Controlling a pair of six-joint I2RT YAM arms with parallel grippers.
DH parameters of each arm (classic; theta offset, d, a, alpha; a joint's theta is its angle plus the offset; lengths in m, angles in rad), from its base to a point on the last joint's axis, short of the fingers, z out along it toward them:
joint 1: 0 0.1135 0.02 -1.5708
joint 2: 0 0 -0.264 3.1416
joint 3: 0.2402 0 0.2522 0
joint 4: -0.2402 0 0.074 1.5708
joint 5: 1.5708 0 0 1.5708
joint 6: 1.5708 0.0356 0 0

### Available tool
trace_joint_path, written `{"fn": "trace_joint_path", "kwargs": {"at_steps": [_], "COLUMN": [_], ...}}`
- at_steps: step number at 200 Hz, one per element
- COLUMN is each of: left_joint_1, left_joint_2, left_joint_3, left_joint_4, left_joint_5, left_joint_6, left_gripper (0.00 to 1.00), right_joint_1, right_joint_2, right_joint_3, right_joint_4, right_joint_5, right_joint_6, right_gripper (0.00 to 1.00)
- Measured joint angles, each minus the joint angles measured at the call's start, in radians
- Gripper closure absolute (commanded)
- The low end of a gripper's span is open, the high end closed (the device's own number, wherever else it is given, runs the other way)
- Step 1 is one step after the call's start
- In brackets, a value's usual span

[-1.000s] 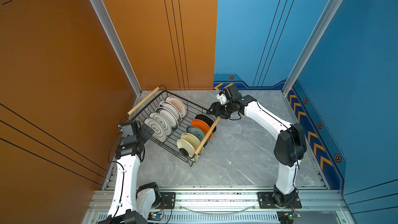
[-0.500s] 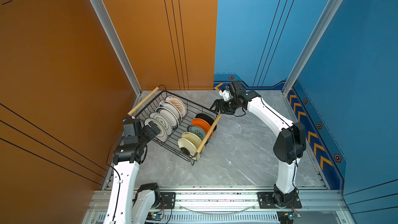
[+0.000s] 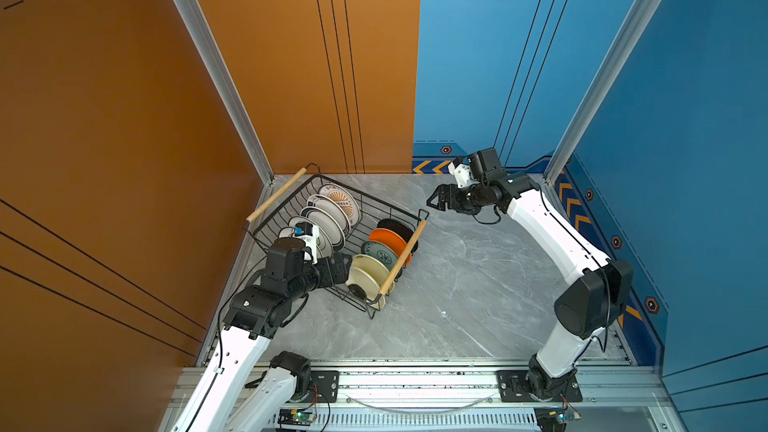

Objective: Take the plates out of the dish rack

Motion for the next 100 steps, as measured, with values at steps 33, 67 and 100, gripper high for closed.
{"fn": "trace_joint_path", "kwargs": {"at_steps": [33,67,100], "left_joint_1": [-0.157,-0.313,-0.367], "left_joint_2": [0.073,0.135,0.175], "left_joint_3": [0.000,0.008,0.033], "left_joint_4": [0.005,0.013,0.032], "left_joint_5": [-0.014,-0.068,-0.097], "left_joint_6": [0.025,0.043,0.047], "left_gripper": [0.09,0.10,0.12], "right_joint_1": [-0.016,-0.040,-0.094], "right_joint_2": [-0.065,-0.134,-0.197], "right_joint_3": [-0.040,-0.114,-0.211], "right_joint_4": [-0.001,0.001,0.003], "right_joint_5": [0.013,0.012,0.008], "right_joint_6": [0.000,0.000,0.000], "right_gripper": [0.16,0.16,0.16]}}
